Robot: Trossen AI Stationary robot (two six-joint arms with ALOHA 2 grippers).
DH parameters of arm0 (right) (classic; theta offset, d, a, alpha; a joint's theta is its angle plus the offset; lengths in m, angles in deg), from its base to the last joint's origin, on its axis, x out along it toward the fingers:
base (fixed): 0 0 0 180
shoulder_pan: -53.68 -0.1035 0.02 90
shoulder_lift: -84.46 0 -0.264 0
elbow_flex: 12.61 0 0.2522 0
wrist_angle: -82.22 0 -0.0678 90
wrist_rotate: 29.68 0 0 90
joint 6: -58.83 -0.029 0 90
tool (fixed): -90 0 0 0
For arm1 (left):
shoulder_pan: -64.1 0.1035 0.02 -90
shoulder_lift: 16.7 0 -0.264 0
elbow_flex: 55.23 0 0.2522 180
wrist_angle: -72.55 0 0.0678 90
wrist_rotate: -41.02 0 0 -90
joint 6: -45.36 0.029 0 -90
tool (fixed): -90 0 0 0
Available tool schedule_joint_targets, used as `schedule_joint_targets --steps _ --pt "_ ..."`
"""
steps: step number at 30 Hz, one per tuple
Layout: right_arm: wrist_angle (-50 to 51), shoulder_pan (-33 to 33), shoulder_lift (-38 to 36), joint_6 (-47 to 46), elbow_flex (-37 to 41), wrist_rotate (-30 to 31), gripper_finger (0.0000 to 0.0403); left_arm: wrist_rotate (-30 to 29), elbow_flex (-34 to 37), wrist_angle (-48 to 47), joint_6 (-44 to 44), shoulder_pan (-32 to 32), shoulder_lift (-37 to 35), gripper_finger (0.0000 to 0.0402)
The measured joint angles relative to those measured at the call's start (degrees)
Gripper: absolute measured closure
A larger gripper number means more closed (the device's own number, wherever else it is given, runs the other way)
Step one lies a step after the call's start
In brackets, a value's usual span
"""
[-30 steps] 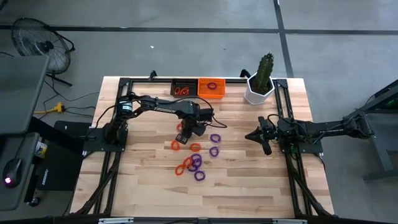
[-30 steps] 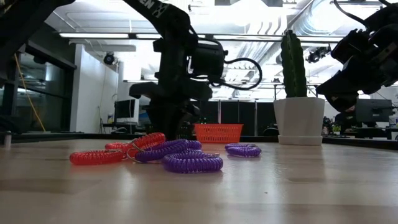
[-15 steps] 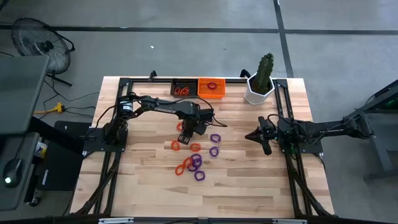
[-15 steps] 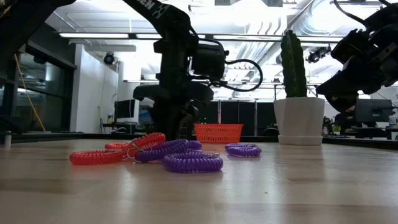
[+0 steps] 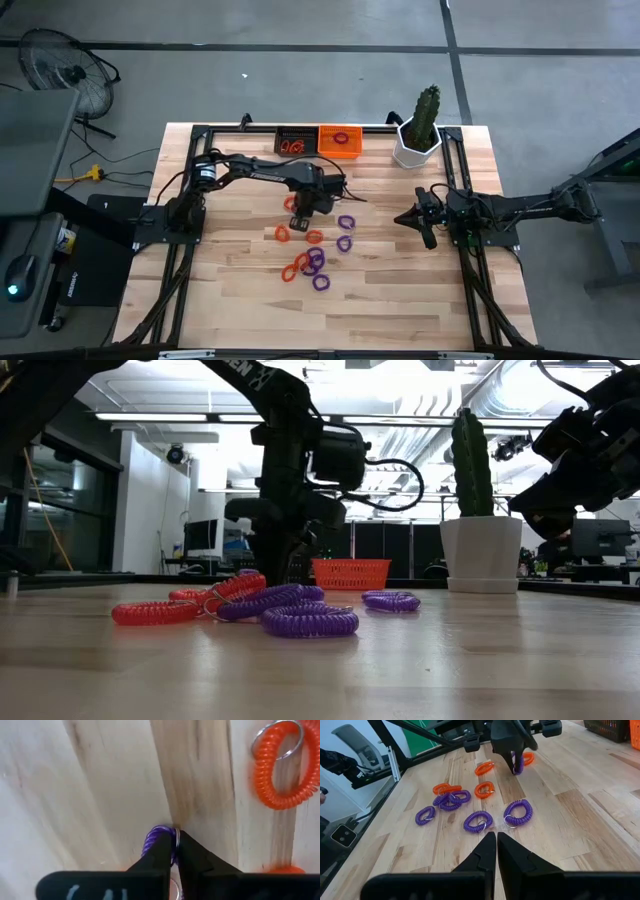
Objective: Sort spring keychains into baskets
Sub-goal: Put the violet spring keychain into the orange basket
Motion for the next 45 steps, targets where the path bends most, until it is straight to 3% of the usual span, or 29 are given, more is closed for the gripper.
schedule_joint_targets --steps 12,19,28,45 --pt "0.0 0.0 0.0 0.0 0.0 0.0 0.0391 -2.4 -17.7 -6.9 -1.9 0.0 -0.2 0.0395" --pt "0.0 0.0 0.0 0.0 0.0 0.0 0.0391 -7.4 -24.7 3.6 -3.2 1.6 -0.3 0.0394" --pt "0.0 0.0 0.0 0.0 0.0 0.0 0.0391 -5.1 -25.1 17.5 -20.3 10.5 0.5 0.0394" --pt "0.0 0.0 0.0 0.0 0.0 0.0 0.0391 -4.8 -25.1 20.0 -50.7 21.1 2.3 0.0394"
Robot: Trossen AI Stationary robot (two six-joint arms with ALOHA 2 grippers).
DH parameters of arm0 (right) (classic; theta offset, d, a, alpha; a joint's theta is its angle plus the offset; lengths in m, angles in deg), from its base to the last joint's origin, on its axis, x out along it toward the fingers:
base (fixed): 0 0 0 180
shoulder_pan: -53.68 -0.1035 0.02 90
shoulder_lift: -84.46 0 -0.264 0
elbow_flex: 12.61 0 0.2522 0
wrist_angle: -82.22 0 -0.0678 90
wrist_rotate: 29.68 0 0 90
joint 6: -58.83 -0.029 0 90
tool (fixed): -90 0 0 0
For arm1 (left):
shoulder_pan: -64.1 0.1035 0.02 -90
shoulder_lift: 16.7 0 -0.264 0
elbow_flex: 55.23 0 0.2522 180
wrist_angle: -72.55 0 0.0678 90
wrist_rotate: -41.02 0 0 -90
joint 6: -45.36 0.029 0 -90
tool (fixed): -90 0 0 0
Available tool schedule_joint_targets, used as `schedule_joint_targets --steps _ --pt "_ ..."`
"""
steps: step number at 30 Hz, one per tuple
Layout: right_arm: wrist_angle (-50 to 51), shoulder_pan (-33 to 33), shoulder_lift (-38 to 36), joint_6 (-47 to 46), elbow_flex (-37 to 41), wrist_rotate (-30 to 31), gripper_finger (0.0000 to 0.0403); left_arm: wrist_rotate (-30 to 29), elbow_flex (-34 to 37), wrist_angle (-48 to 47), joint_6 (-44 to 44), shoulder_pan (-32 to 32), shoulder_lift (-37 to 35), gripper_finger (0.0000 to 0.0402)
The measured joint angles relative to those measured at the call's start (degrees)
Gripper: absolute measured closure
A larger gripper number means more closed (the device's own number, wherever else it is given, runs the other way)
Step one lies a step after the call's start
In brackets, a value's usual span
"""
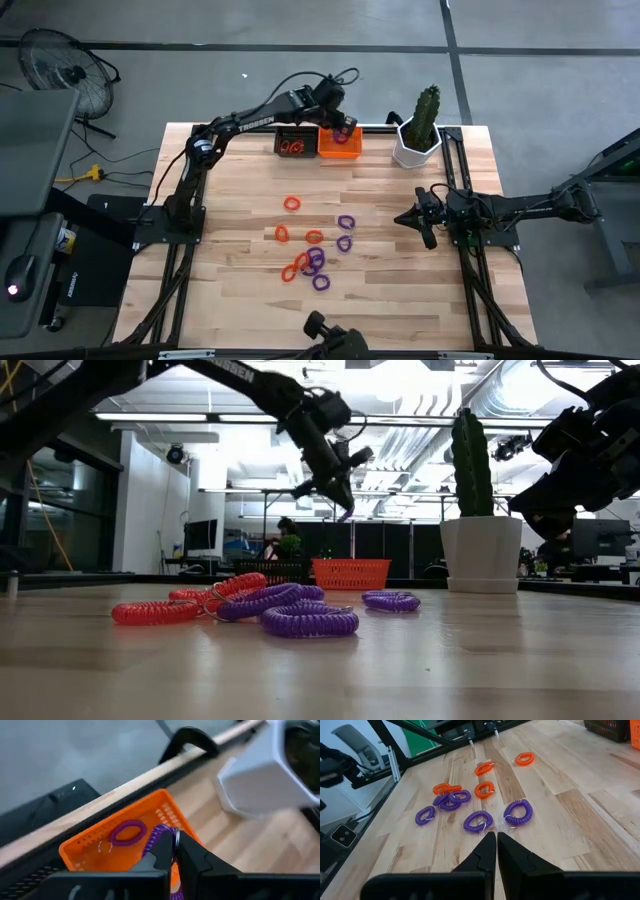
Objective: Sort spring keychains into baskets
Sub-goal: Put the violet spring keychain into the orange basket
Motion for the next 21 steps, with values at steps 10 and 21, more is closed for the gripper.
schedule_joint_targets --steps 10,21 --pt "0.0 0.0 0.0 0.0 0.0 0.0 0.0391 5.3 0.3 0.6 -5.9 1.7 3.1 0.0394" --pt "0.0 0.0 0.0 0.0 0.0 -0.2 0.0391 4.6 0.1 0.6 -6.8 1.9 5.8 0.0394"
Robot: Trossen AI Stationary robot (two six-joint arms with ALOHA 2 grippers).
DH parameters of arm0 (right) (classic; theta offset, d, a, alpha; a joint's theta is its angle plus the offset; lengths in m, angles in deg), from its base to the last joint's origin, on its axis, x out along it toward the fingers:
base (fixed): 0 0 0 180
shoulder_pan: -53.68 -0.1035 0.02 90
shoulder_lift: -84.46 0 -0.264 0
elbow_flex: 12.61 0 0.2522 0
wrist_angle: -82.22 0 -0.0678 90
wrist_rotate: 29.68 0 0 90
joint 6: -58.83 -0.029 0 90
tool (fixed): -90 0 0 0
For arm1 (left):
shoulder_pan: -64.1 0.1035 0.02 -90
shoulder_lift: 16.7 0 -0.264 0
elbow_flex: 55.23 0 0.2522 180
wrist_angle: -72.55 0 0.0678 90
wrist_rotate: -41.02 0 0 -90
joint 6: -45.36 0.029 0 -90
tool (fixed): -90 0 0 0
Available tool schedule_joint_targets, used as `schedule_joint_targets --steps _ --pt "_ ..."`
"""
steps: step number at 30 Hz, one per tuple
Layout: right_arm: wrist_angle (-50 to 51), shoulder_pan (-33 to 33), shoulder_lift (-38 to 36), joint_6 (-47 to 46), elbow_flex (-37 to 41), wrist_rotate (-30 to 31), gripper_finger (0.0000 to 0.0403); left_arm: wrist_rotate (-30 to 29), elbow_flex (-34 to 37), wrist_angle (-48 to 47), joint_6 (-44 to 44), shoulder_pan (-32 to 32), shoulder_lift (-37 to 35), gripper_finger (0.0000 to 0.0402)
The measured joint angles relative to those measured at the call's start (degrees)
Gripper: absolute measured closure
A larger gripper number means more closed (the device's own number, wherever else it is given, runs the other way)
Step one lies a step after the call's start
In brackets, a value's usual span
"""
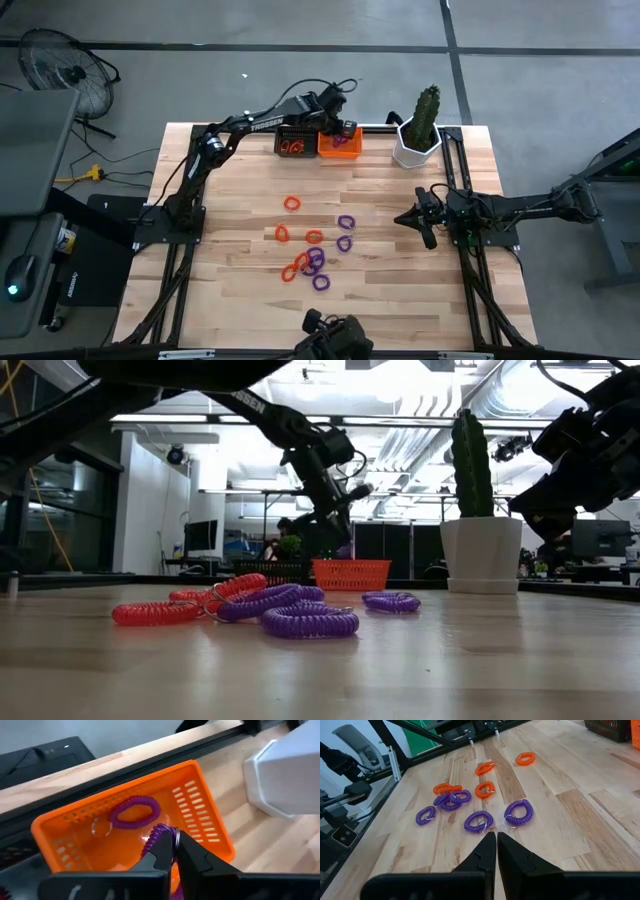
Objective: Sort spring keychains into baskets
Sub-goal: Put the violet spring keychain into the orange basket, then put the orange spring keychain into the black basket
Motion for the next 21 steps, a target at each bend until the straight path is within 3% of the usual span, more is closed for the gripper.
schedule_joint_targets --steps 10,21 --pt "0.0 0.0 0.0 0.0 0.0 0.0 0.0391 -0.5 0.0 0.0 0.6 -0.1 0.0 0.0389" --pt "0.0 0.0 0.0 0.0 0.0 0.0 0.0391 2.3 0.0 2.1 0.6 -0.1 0.0 0.0284"
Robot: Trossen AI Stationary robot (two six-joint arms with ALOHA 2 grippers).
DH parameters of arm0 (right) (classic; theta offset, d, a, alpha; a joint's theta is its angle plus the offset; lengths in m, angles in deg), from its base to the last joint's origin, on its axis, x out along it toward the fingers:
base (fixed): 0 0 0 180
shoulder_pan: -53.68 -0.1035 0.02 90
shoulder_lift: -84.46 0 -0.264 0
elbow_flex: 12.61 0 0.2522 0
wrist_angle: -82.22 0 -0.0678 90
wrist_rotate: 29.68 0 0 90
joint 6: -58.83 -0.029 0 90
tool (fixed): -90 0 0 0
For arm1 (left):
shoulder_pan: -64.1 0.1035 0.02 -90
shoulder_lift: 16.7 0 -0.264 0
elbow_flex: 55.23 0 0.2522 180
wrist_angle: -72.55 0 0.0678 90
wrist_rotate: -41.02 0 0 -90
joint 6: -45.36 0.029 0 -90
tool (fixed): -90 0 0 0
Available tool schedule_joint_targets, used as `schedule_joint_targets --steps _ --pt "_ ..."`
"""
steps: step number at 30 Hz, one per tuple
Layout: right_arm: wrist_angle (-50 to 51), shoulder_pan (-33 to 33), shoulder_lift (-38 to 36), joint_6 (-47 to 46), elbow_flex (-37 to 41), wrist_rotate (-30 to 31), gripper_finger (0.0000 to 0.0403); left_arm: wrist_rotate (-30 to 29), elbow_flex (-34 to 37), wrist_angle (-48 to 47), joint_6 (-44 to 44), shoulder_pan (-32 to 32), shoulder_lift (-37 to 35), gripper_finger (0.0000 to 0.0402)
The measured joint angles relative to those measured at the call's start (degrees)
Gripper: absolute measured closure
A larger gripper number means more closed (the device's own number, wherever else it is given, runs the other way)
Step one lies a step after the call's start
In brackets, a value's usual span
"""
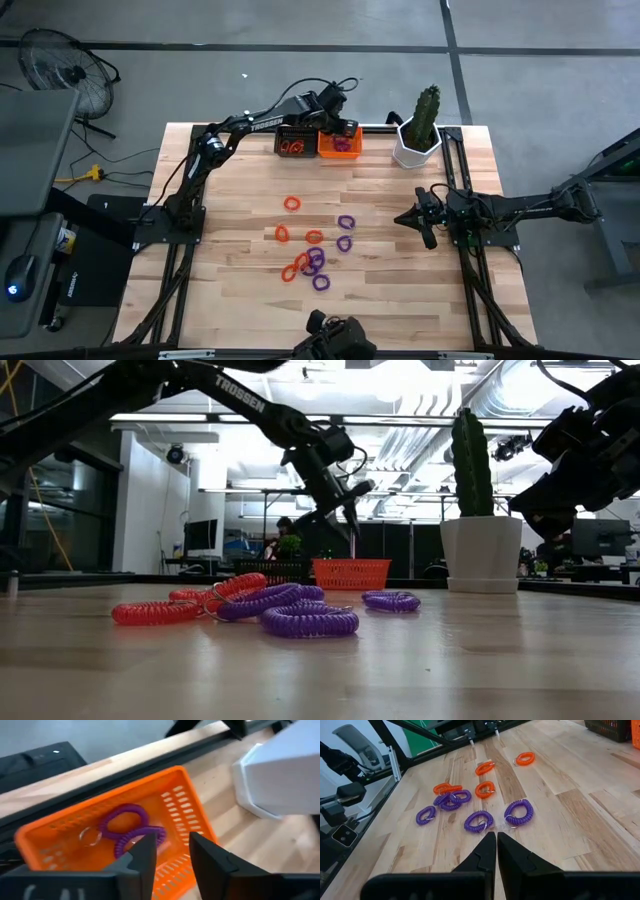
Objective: Sort spring keychains into baskets
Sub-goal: Put the orange spring keychain into the black basket
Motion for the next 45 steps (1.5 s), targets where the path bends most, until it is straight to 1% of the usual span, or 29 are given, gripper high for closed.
schedule_joint_targets --steps 3,6,9,12,14,17,23,26,28,31,34,36,40,45 --pt "0.0 0.0 0.0 0.0 0.0 0.0 0.0391 4.4 0.0 2.4 0.0 0.0 0.0 0.0271" --pt "0.0 0.0 0.0 0.0 0.0 0.0 0.0391 9.0 0.0 6.4 0.0 -0.1 0.0 0.0269" --pt "0.0 0.0 0.0 0.0 0.0 0.0 0.0391 11.9 0.0 9.3 0.0 -0.5 -0.2 0.0269" --pt "0.0 0.0 0.0 0.0 0.0 0.0 0.0391 14.5 0.0 9.3 0.9 -1.0 -1.8 0.0269" --pt "0.0 0.0 0.0 0.0 0.0 0.0 0.0391 15.8 -0.1 8.3 3.3 -1.6 -3.0 0.0268" --pt "0.0 0.0 0.0 0.0 0.0 0.0 0.0391 16.3 -0.1 5.7 7.4 -2.4 -4.6 0.0272" --pt "0.0 0.0 0.0 0.0 0.0 0.0 0.0391 13.2 -0.2 -6.5 17.2 -4.2 -9.7 0.0296" --pt "0.0 0.0 0.0 0.0 0.0 0.0 0.0391 12.2 0.0 -16.9 24.6 -4.8 -11.8 0.0308" --pt "0.0 0.0 0.0 0.0 0.0 0.0 0.0391 8.9 -0.2 -22.4 27.9 -5.4 -12.4 0.0315" --pt "0.0 0.0 0.0 0.0 0.0 0.0 0.0391 2.3 0.0 -34.9 30.2 -5.9 -12.8 0.0324" --pt "0.0 0.0 0.0 0.0 0.0 0.0 0.0391 -3.3 0.1 -41.9 29.8 -6.5 -13.0 0.0331" --pt "0.0 0.0 0.0 0.0 0.0 0.0 0.0391 -6.1 1.0 -43.6 27.4 -7.2 -13.0 0.0334" --pt "0.0 0.0 0.0 0.0 0.0 0.0 0.0391 -8.0 4.3 -44.3 20.2 -8.7 -13.1 0.0339" --pt "0.0 0.0 0.0 0.0 0.0 0.0 0.0391 -9.2 11.1 -43.0 14.0 -11.3 -14.3 0.0339"
